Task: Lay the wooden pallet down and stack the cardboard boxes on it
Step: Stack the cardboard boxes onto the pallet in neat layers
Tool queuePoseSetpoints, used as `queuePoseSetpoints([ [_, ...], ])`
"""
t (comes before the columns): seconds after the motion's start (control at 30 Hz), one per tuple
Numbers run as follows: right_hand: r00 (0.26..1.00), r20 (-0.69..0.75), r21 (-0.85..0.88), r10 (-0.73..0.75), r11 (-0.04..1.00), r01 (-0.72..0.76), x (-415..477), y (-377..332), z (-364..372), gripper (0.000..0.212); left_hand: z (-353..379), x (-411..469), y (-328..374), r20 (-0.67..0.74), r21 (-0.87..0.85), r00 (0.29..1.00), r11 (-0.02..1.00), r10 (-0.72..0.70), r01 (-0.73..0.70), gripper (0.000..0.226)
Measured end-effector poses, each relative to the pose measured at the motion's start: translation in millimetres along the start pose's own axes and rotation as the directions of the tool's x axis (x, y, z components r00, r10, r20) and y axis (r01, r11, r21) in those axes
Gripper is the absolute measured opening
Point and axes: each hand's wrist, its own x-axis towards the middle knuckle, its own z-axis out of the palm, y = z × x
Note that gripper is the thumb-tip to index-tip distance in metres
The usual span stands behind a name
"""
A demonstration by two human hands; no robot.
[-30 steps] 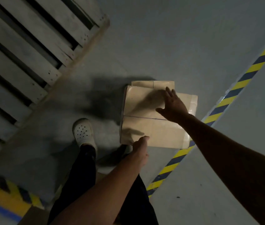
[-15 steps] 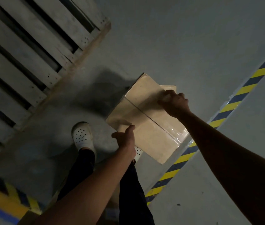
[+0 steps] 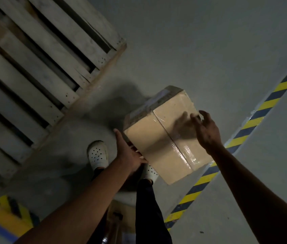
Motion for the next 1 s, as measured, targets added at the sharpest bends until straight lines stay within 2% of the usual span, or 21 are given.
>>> queuePoseSetpoints([
  [0.1,0.998,-0.036,0.168,0.052,0.985,-0.045,-22.4,4.7,-13.9,0.076,-2.6,-11.1,20.9,0.119,0.161,0.993,0.987,0.006,-0.025,0.094],
  [0.2,0.984,-0.081,0.365,0.156,0.924,-0.117,-56.0,-10.2,-27.0,0.062,3.4,-38.5,38.2,0.273,0.286,0.96,0.958,-0.06,-0.021,0.071],
  [0.3,0.948,-0.046,0.654,0.315,0.727,-0.21,-90.6,-26.6,-41.9,0.051,11.9,-81.6,44.6,0.356,0.355,0.934,0.928,-0.022,-0.113,0.057],
  [0.37,0.928,0.013,0.746,0.373,0.614,-0.257,-117.6,-37.4,-50.9,0.039,13.3,-115.2,45.4,0.423,0.385,0.906,0.898,0.034,-0.213,0.051],
  [0.43,0.927,0.025,0.767,0.374,0.588,-0.258,-142.2,-45.1,-57.8,0.021,11.7,-147.2,50.5,0.459,0.378,0.884,0.881,0.089,-0.284,0.046],
  [0.47,0.943,-0.005,0.732,0.332,0.644,-0.223,-153.8,-49.7,-62.4,0.016,11.3,-163.6,53.6,0.468,0.363,0.876,0.877,0.119,-0.314,0.048],
  [0.53,0.974,-0.082,0.54,0.212,0.831,-0.136,-174.6,-59.4,-71.1,0.024,9.8,-197.8,58.7,0.488,0.358,0.855,0.852,0.179,-0.382,0.047],
  [0.57,0.971,-0.1,0.439,0.216,0.885,-0.151,-185.6,-67.6,-74.8,0.03,9.5,-217.0,61.4,0.49,0.367,0.847,0.831,0.209,-0.418,0.042],
  [0.6,0.969,-0.122,0.349,0.215,0.923,-0.16,-195.0,-75.8,-77.8,0.035,9.0,-235.8,63.7,0.485,0.375,0.841,0.812,0.24,-0.448,0.042],
  [0.67,0.984,-0.114,0.335,0.136,0.938,-0.091,-217.7,-94.6,-86.2,0.04,9.3,-270.4,69.1,0.476,0.387,0.823,0.766,0.311,-0.513,0.057],
  [0.73,0.995,-0.057,0.568,0.084,0.822,-0.037,-238.3,-112.4,-94.4,0.04,9.1,-303.6,72.8,0.455,0.401,0.805,0.72,0.38,-0.566,0.074],
  [0.77,0.995,-0.031,0.698,0.093,0.714,-0.045,-247.9,-120.3,-97.7,0.036,8.0,-316.5,74.4,0.449,0.409,0.797,0.7,0.404,-0.585,0.078],
  [0.83,0.99,0.025,0.799,0.135,0.593,-0.101,-269.7,-143.9,-108.1,0.028,7.3,-344.6,76.7,0.464,0.427,0.771,0.652,0.437,-0.627,0.074],
  [0.9,0.991,0.035,0.829,0.129,0.55,-0.1,-291.8,-169.7,-123.8,0.027,9.7,-374.0,80.6,0.495,0.435,0.733,0.597,0.467,-0.674,0.059],
  [1.0,0.997,0.049,0.818,0.062,0.571,-0.076,-311.1,-193.0,-144.1,0.051,13.1,-410.2,90.1,0.487,0.473,0.702,0.519,0.519,-0.712,0.073],
])
